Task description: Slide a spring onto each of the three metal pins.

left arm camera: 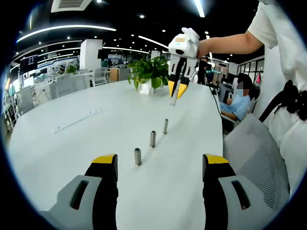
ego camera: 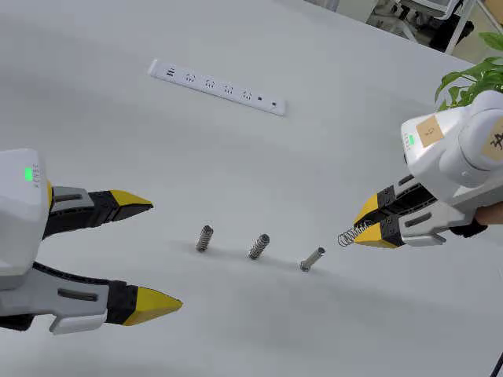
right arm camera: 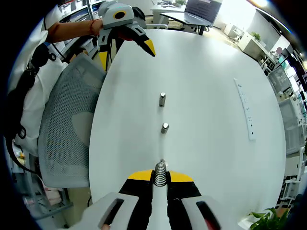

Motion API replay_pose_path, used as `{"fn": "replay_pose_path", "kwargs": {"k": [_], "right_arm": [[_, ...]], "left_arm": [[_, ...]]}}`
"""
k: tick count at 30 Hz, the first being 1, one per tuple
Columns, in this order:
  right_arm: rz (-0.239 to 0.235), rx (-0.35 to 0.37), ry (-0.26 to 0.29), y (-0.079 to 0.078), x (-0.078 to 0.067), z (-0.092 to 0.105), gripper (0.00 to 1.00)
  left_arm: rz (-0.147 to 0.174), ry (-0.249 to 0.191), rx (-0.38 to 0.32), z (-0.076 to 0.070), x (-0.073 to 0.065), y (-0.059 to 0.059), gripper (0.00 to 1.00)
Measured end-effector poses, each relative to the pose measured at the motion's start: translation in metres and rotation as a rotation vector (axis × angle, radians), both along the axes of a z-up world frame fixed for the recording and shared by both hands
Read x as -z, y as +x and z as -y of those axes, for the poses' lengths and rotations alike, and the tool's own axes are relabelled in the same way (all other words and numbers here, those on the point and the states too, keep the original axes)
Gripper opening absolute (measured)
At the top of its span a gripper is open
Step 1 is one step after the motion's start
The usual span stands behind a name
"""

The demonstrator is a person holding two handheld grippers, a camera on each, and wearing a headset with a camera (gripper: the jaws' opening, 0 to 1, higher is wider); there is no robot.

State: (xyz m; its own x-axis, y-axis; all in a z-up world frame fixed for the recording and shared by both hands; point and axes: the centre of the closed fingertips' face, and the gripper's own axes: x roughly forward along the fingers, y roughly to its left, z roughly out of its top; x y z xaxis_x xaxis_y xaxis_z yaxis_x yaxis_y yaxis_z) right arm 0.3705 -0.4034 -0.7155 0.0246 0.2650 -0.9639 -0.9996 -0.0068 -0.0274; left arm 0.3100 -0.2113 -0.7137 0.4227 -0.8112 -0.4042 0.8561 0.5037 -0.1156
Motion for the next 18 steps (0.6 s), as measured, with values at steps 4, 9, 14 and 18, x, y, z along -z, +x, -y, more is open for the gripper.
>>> {"fn": "replay_pose_path", "kwargs": {"k": [4,9,14,18], "right_arm": [[-0.012,0.002,-0.014,0.009,0.014,-0.001,0.06],[-0.019,0.004,-0.035,0.01,0.028,0.001,0.06],[-0.031,0.008,-0.043,0.01,0.037,0.002,0.06],[-0.036,0.009,-0.046,0.011,0.042,0.003,0.06]], "left_arm": [[-0.005,0.004,-0.015,-0.004,0.004,0.001,0.77],[-0.015,-0.005,-0.028,-0.006,0.007,0.002,0.81],[-0.023,-0.002,-0.024,-0.005,0.011,0.0,0.82],[-0.026,-0.004,-0.02,-0.003,0.012,0.0,0.83]]}}
